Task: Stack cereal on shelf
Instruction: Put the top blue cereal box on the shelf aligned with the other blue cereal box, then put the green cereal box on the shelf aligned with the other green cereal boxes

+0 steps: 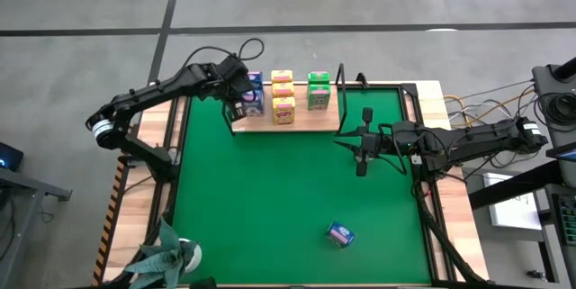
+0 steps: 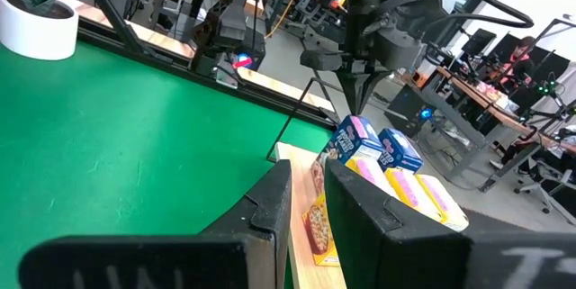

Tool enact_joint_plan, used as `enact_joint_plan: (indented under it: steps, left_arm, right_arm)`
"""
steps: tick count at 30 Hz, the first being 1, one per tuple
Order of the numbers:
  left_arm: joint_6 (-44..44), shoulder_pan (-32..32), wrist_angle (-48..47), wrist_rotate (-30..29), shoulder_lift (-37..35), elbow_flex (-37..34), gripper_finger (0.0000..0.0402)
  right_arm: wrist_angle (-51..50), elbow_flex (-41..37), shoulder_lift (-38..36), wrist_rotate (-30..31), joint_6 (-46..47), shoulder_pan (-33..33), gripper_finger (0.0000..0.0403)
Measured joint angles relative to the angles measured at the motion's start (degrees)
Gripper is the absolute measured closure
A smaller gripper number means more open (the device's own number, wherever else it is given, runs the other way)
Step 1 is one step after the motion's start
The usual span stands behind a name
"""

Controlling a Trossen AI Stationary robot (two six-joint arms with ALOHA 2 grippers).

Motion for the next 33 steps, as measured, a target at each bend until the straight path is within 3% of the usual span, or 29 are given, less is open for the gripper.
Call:
enact_joint_plan:
  steps: [23, 33]
  left_arm:
    - [-2.4, -0.8, -2.0, -0.4, -0.2, 3.1, 0.0402]
    - [-3.3, -6.2, -1.1, 3.2, -0.3, 3.4, 0.0402]
  right_arm:
    - [0.0, 0.0, 0.0, 0.0, 0.0, 0.0, 0.0342]
    - [0.0, 0.0, 0.0, 0.0, 0.0, 0.0, 0.0342]
